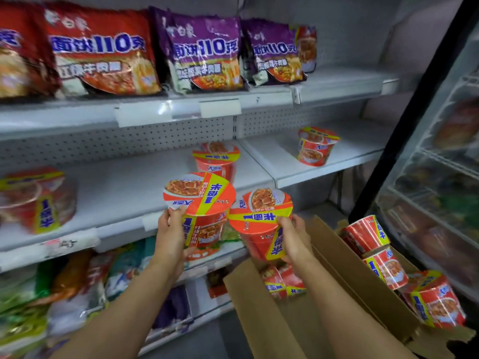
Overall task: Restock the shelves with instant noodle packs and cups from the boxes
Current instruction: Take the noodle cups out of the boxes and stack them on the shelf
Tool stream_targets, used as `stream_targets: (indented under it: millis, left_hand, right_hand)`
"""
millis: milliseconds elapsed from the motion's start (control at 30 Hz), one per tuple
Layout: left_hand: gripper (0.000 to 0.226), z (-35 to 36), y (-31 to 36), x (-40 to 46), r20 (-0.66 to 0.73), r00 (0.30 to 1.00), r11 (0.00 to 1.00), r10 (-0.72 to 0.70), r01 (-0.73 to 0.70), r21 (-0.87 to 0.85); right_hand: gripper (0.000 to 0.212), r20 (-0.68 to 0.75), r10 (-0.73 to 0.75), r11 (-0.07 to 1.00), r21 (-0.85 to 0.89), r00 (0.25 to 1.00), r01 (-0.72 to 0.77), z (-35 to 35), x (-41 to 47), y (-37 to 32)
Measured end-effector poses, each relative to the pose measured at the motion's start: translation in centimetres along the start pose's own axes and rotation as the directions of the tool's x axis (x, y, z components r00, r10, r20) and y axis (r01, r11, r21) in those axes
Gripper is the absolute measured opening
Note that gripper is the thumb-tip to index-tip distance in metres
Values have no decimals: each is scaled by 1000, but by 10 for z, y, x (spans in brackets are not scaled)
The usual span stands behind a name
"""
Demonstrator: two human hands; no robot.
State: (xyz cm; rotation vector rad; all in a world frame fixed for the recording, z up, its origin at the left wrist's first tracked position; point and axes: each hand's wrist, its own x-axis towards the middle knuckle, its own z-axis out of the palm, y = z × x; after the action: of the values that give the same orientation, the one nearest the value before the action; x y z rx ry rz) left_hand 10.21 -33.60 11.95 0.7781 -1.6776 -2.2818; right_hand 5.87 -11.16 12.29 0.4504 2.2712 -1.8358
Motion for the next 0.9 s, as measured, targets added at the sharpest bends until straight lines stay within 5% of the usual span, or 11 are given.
stream_targets:
  millis: [167, 367, 600, 733, 900]
  left_hand:
    - [79, -51, 30, 3, -80, 997, 999, 20, -22, -26]
    - [58, -107, 57, 19, -163, 986, 996, 41, -53, -71]
    - [54, -149, 81, 56, -264, 964, 993, -14, -19, -120]
    - [56, -157, 85, 76, -296, 954, 994, -43, 10, -113]
    - [59, -160, 92, 103, -322, 944, 991, -78, 40, -124]
  right_hand:
    - [78, 44, -21, 998, 67, 999, 18, 55, -9, -20]
    - [49, 117, -11, 986, 166, 993, -9, 125, -3, -37]
    - [66, 184, -1, 966, 255, 983, -47, 192, -8, -66]
    - [57, 189, 26, 957, 280, 982, -79, 218, 1, -75]
    - [78, 133, 48, 964, 252, 990, -80, 248, 38, -76]
